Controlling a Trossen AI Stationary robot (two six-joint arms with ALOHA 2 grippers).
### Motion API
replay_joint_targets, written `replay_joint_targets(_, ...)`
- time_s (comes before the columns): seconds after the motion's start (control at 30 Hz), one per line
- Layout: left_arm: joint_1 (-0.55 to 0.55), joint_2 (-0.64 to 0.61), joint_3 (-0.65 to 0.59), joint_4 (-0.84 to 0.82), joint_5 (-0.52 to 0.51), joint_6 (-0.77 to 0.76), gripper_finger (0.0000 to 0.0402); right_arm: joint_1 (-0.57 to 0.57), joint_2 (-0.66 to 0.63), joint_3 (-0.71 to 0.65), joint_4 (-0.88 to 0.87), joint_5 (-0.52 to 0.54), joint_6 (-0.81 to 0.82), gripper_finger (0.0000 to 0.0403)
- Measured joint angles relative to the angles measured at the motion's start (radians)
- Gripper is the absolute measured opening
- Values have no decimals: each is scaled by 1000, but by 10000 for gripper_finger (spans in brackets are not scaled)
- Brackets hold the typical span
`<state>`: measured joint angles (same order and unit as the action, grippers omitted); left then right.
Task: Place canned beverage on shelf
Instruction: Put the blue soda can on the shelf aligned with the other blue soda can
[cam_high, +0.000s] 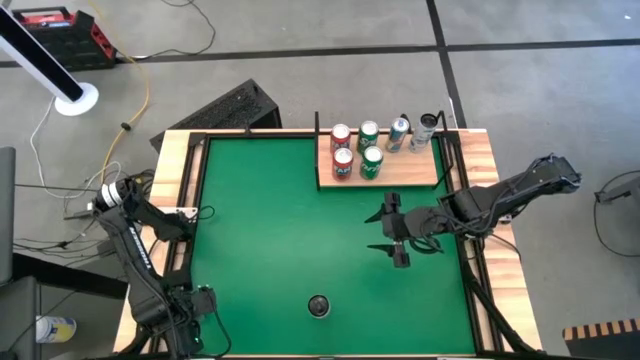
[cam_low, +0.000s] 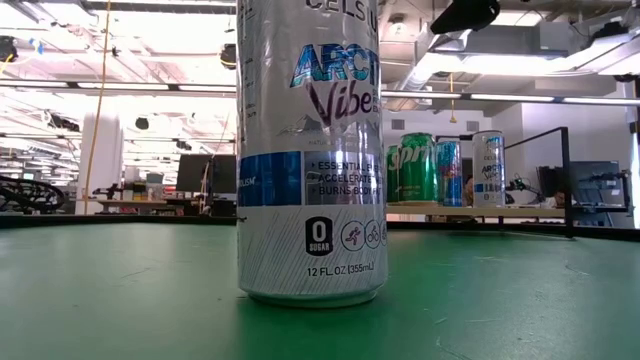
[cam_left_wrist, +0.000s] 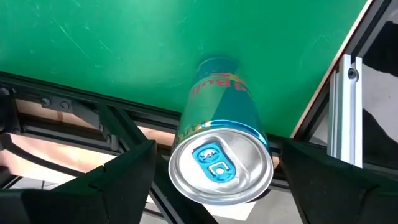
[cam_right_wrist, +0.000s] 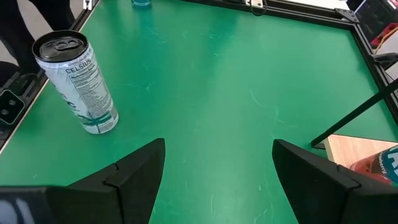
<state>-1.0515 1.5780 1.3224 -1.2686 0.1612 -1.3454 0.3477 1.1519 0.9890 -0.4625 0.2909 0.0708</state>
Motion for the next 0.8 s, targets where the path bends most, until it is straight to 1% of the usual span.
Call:
replay_joint_targets(0.2,0,0,-6,0,0,-8,329,0,0,0,-2,0,0,322)
replay_joint_targets(0.37,0,0,-57,22,57,-18,322,0,0,0,-20,0,0,322)
replay_joint_targets(0.47,0,0,-63,37,60,8,295,0,0,0,-36,0,3,322)
replay_joint_targets(0.67,9,-7,-63,37,68,43,222,0,0,0,-44,0,8,322)
replay_joint_targets(0.8,31,-31,-62,42,46,66,221,-1,0,0,-64,0,8,322)
